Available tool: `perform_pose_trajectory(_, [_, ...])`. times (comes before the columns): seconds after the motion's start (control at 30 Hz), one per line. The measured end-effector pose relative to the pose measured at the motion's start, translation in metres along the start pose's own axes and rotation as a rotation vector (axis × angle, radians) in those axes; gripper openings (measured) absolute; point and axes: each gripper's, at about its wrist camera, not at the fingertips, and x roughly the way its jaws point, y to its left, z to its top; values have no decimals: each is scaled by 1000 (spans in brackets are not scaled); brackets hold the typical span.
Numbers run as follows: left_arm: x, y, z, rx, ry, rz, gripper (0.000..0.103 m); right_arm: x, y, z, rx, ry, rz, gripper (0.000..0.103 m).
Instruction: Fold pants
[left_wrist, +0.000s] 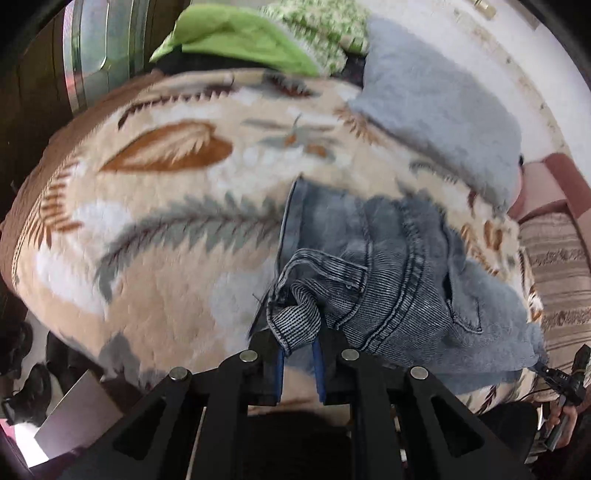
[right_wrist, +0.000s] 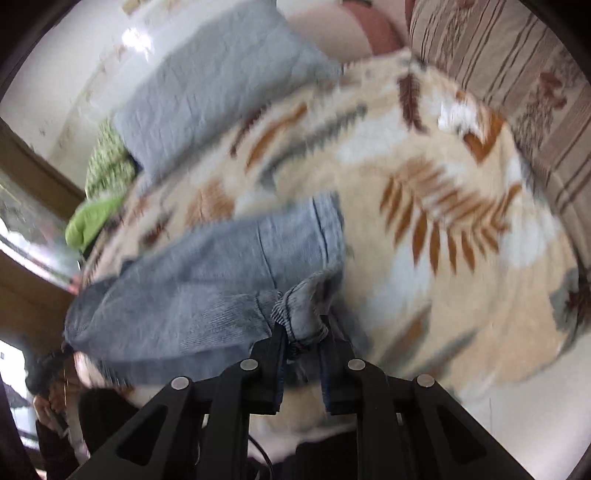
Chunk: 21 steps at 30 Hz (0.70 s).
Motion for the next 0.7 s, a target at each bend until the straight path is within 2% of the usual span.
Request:
perform_pose_trajectory(0.07, [-1,7,-4,-27,16,5,17,2,-5,-4,11,62,-31,21])
perform_pose_trajectory(0.1, [-4,9,-5,-36,15,2,20,0,-8,-7,10,72,-56,26])
perform_pose_trajectory(0.2, [-20,10,-2,-42,-16,51,21,-20,-12,-5,-5,25,-144,26])
perform_pose_trajectory(0.27, [-31,8,-2,-19,-51,117,21,-37,-16,-3,-6,-27,-146,26])
perform_pose_trajectory(0.37, [-51,5,2,-9,-142,190,21,-62,-21,8,44,-144,-106,27])
perform_pose_trajectory(0.4, [-55,2,3,-4,-166,189,21,-64,-19,12,57,-178,-75,27])
perform_pose_trajectory(0.47, [-59,-13,6,27,-188,158,21,-57,-5,22,53,-193,8,28])
perform_pose_trajectory(0.57, [-51,-45,9,82,-183,115,21,-25,26,34,-4,-155,90,28])
perform_pose_trajectory(0.7, [-31,-91,15,106,-150,17,21,47,82,44,-74,-15,171,28])
